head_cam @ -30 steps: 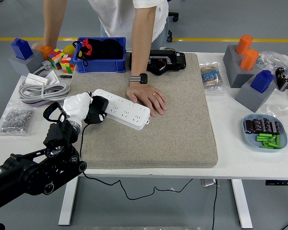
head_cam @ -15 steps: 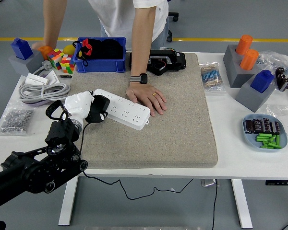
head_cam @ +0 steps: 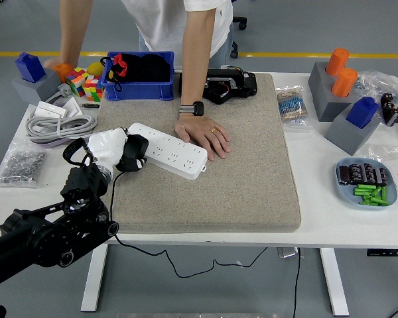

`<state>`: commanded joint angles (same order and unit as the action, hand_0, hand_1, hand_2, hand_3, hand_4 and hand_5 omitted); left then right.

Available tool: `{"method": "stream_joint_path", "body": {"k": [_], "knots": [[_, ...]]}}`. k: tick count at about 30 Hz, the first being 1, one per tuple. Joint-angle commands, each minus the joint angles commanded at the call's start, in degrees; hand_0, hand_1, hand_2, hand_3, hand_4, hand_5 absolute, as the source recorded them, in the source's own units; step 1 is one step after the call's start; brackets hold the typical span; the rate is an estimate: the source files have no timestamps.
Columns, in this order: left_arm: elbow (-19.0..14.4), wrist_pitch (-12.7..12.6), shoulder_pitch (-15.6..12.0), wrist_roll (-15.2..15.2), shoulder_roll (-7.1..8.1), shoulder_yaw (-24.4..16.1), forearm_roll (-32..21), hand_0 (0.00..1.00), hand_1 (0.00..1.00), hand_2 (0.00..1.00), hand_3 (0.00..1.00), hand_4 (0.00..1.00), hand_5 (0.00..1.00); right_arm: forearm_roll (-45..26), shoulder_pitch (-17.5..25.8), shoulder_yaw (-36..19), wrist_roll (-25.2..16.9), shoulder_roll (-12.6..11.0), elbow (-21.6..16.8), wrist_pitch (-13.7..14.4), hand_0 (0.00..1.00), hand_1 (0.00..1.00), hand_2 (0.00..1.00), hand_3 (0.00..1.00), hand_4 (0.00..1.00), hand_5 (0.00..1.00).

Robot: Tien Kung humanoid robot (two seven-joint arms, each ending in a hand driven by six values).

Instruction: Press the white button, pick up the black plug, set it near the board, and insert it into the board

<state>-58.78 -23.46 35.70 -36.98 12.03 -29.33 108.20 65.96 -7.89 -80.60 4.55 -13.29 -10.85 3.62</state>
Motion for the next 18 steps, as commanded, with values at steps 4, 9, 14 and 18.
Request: {"method": "stream_joint_path", "body": {"k": [4, 9, 14, 18], "knots": [[0.13, -0.04, 0.09, 0.0, -0.13, -0.01, 0.34, 0.234, 0.216, 0.249, 0.498, 0.654, 0.002, 0.04, 0.06, -0.02, 0.02, -0.02, 0.07, 0.0, 0.624, 0.594, 0.586, 0.579, 0.643, 0.377], [0.22, 0.04, 0.28, 0.0, -0.34, 0.1, 0.37, 0.233, 0.215, 0.249, 0.497, 0.653, 0.002, -0.01, 0.03, 0.01, 0.0, -0.01, 0.01, 0.0, 0.624, 0.594, 0.586, 0.579, 0.643, 0.377], [0.29, 1.25, 0.75, 0.0, -0.5, 0.14, 0.26, 0.231, 0.212, 0.248, 0.496, 0.653, 0.002, 0.0, 0.06, -0.03, 0.0, -0.01, 0.02, 0.01, 0.624, 0.594, 0.586, 0.579, 0.643, 0.376], [-0.51, 3.14, 1.34, 0.0, -0.13, -0.42, 0.35, 0.231, 0.212, 0.248, 0.496, 0.653, 0.002, 0.02, 0.06, 0.0, 0.0, -0.06, 0.03, 0.0, 0.624, 0.594, 0.586, 0.579, 0.643, 0.376]]}}
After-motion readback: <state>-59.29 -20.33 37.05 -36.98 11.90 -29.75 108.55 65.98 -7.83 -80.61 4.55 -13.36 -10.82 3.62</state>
